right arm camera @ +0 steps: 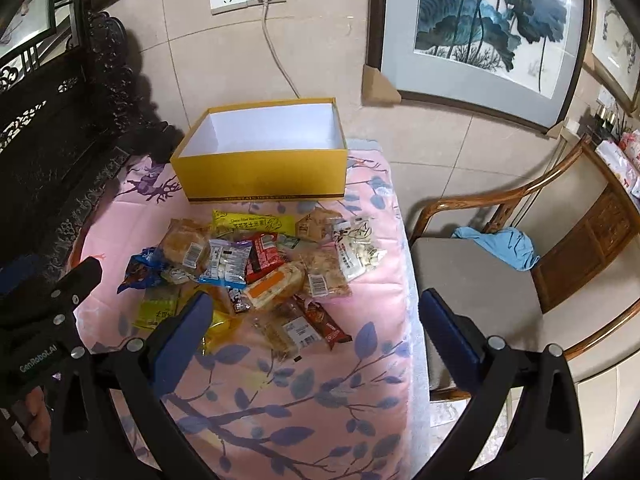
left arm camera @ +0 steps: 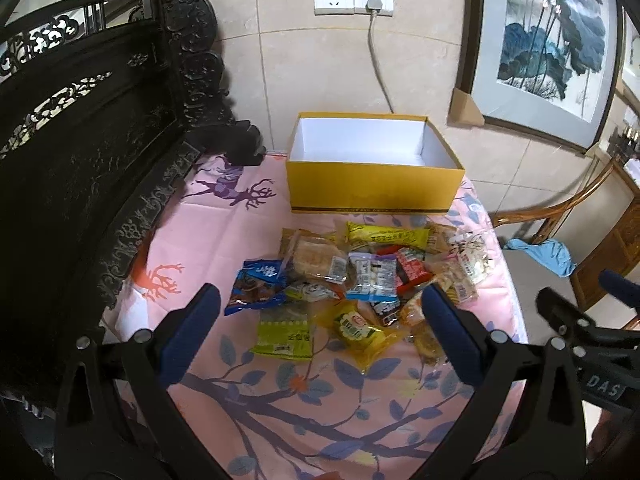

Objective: Organize snacks

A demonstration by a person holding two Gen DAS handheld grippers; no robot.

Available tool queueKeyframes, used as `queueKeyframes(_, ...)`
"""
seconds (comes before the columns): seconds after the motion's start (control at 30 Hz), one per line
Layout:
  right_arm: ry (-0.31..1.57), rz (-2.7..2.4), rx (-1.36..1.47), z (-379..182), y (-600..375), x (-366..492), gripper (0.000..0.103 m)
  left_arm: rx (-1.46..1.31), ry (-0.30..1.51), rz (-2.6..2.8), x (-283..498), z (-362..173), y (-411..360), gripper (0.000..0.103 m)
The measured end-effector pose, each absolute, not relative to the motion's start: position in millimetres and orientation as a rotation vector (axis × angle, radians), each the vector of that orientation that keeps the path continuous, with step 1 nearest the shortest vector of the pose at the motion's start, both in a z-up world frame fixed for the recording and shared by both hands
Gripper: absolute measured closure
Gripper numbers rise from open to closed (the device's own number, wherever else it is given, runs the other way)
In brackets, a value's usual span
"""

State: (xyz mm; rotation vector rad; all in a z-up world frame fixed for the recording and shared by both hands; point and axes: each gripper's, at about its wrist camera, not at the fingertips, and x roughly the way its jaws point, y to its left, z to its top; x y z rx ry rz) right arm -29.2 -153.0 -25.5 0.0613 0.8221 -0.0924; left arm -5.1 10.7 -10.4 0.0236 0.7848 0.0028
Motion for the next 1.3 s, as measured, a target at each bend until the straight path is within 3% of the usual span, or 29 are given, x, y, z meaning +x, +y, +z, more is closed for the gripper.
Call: queueKeyframes(1.3,0.778,0.044,0.057,-24,-150,-25,0.001,0.032,0.776,0.034,-1,-19,22,0.002)
